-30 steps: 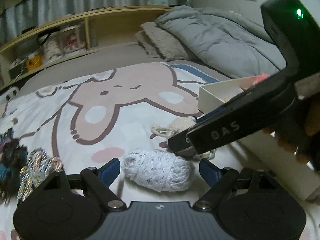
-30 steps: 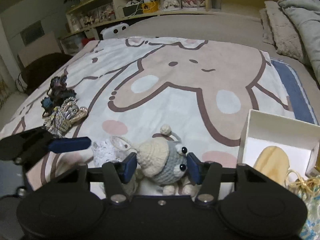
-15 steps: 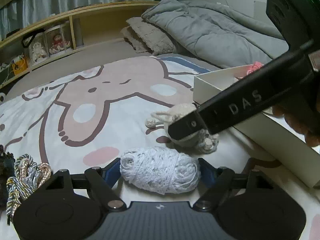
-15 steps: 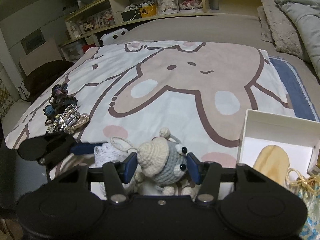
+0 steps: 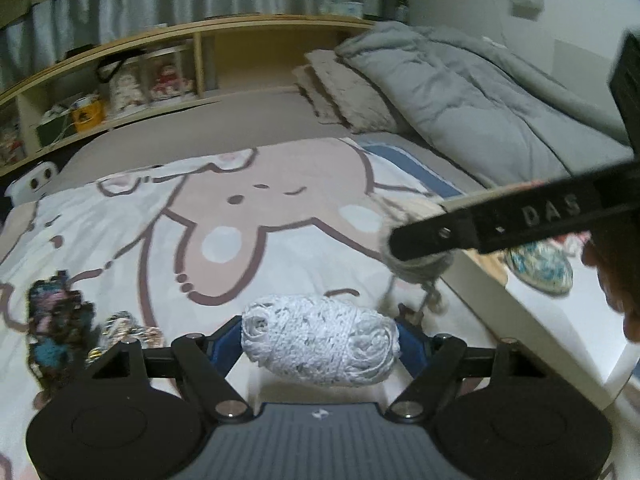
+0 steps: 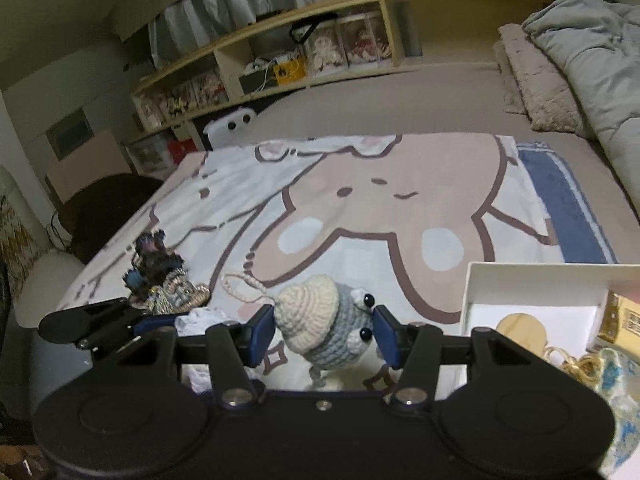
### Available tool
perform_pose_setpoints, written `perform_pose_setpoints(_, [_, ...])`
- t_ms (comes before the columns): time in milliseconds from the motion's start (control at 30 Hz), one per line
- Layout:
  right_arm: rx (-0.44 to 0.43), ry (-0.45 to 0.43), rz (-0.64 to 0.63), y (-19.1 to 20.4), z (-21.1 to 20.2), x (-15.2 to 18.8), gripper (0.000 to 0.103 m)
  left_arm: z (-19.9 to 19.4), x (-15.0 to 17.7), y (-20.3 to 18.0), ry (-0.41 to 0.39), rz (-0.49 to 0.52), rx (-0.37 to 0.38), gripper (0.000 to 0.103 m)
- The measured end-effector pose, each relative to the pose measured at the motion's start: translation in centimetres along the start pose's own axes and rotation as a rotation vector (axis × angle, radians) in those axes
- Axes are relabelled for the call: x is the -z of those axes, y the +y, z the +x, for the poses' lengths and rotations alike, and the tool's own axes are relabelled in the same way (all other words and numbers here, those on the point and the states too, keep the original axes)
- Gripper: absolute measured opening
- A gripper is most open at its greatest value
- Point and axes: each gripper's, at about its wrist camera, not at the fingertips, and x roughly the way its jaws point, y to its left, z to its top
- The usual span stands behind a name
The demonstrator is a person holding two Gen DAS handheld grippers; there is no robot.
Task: Organize objects
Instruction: 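Carry the yarn ball and grey doll over the white box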
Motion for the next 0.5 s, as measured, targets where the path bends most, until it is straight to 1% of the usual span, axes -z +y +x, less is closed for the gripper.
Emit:
perform_pose_setpoints(300, [0.015,-0.047,0.03,0.2,-2.9,0.1,0.054,-2.7,-0.8,0.0,0.024,-0.069,-0.059,0.078])
perform_pose_setpoints(500, [0.016,-0.069,0.031,0.6,-4.7,0.2,0.054,-4.3,-1.2,0.0,0.022,-0.104,-0.071,0.078])
